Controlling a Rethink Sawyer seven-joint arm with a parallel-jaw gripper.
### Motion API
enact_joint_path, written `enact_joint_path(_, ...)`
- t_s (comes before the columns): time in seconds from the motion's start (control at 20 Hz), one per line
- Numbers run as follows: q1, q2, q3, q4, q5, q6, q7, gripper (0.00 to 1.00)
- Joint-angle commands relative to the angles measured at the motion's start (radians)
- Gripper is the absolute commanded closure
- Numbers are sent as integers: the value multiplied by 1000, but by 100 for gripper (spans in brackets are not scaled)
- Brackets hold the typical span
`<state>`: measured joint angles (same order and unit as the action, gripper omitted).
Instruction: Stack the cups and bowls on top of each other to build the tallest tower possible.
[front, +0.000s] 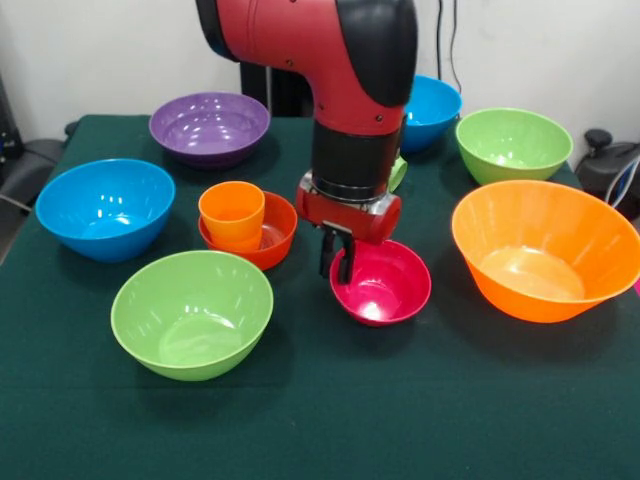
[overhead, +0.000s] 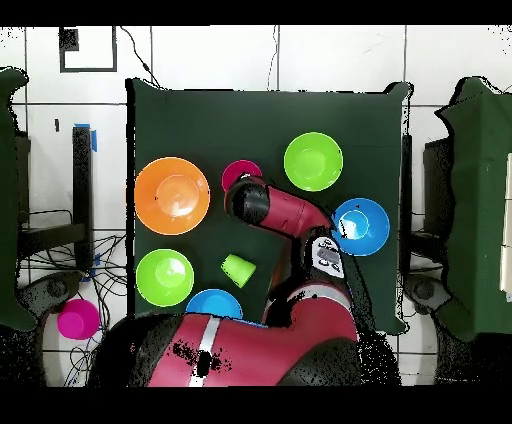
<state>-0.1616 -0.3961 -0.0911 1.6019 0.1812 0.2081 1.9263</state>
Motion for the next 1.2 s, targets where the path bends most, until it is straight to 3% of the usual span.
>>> enact_joint_path(0.05, 54, -74, -29, -16, 19, 206, 147, 100)
enact_joint_path(0.3, 73, -194, -81, -2, 9, 450, 138, 100)
enact_joint_path(0.55, 44, -275, -49, 23, 23, 552, 119, 100)
enact_joint_path(0.9, 7, -338, -22, 65, 21, 556, 74, 100)
enact_joint_path(1.2, -31, -354, -13, 58, -25, 537, 5, 100)
